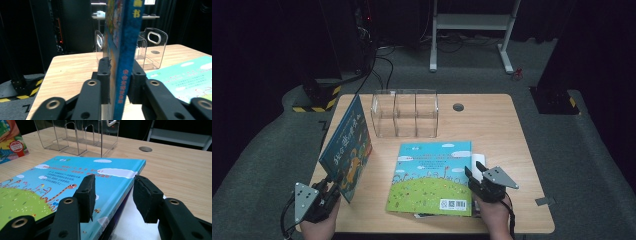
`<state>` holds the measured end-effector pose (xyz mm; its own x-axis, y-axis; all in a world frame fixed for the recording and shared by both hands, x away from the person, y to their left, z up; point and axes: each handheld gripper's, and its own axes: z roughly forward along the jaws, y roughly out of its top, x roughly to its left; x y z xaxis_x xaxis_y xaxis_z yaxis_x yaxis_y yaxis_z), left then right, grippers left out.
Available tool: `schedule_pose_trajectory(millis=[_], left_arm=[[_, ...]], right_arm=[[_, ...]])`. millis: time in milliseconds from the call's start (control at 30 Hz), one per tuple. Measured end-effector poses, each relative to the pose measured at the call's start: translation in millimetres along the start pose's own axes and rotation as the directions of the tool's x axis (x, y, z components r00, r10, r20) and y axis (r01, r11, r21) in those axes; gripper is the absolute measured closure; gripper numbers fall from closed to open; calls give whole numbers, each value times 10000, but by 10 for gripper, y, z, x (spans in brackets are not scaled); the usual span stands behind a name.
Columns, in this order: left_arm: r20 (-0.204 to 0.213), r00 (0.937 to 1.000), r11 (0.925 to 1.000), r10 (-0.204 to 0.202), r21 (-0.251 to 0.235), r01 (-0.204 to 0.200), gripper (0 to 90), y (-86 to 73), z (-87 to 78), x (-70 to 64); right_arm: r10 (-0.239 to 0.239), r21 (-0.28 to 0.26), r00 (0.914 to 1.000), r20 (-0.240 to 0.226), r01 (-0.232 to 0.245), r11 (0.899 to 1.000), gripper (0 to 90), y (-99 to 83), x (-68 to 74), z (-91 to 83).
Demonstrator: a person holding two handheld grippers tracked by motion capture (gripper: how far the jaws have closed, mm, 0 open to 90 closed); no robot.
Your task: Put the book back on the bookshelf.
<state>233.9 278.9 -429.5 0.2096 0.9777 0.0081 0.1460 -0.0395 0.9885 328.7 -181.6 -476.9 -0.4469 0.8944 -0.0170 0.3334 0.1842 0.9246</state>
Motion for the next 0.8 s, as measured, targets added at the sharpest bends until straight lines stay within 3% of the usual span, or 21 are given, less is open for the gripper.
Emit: schedule_pose_trajectory(millis=[100, 400, 800], left_arm=[[-1, 9999, 9998, 153, 110, -153, 743, 10, 16, -10], [57, 9999, 9997, -125, 191, 124, 734, 56, 57, 26], [74, 9999, 9998, -69, 184, 67, 644, 119, 97, 88]], right_arm=[[-31, 17, 10000, -47, 31, 10000, 528, -5, 8, 8], [-5, 102, 10000, 2, 5, 9999, 527, -27, -6, 2], [129, 324, 9999, 101, -132, 9994, 515, -55, -65, 1]])
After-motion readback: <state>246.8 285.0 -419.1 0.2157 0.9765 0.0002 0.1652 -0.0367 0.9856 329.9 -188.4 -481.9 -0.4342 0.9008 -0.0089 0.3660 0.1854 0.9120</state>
